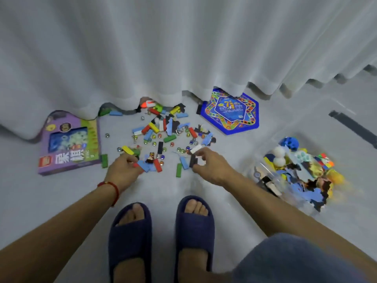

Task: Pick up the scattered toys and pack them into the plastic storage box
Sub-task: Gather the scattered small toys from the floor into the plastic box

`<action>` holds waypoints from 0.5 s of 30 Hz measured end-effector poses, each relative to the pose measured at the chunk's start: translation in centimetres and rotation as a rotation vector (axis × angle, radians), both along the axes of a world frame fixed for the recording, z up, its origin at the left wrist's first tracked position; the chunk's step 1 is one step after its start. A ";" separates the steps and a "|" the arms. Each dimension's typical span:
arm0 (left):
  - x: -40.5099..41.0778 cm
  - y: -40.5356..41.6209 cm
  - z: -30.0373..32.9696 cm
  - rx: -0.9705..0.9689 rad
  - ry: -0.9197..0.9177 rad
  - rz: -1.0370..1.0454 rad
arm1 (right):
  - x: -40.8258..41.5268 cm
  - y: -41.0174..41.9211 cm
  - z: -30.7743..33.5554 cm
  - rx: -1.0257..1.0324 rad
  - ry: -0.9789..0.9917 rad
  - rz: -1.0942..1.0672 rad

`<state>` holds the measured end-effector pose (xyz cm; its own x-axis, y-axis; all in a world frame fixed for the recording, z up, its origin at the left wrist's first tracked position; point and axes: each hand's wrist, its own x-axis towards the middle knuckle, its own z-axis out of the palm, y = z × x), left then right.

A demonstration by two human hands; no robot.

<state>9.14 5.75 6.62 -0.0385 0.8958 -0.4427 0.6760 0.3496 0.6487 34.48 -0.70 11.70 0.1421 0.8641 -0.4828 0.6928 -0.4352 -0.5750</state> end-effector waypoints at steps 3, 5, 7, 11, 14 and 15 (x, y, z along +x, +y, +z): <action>-1.8 -0.6 -3.8 -0.038 0.265 -0.075 | -0.6 1.0 -5.2 -0.135 -0.148 0.083; -2.2 -0.8 -5.6 0.001 0.338 -0.056 | -0.7 1.9 -8.2 -0.152 -0.199 0.007; -2.2 -0.5 -6.8 0.036 0.312 -0.045 | -0.7 2.9 -10.7 -0.146 -0.199 -0.109; -1.5 0.6 -9.0 0.118 0.169 -0.010 | -0.9 4.5 -13.7 -0.061 -0.159 -0.192; -0.5 1.4 -9.6 0.196 0.151 -0.012 | -1.5 5.2 -14.4 0.022 -0.212 -0.162; -0.2 1.8 -9.7 0.215 0.142 -0.020 | -1.7 5.5 -14.3 0.051 -0.203 -0.153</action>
<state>8.89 7.52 -3.10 -0.0680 0.9701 -0.2330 0.7707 0.1994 0.6052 32.74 4.75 -2.63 0.3625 0.8474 -0.3879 0.7245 -0.5181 -0.4547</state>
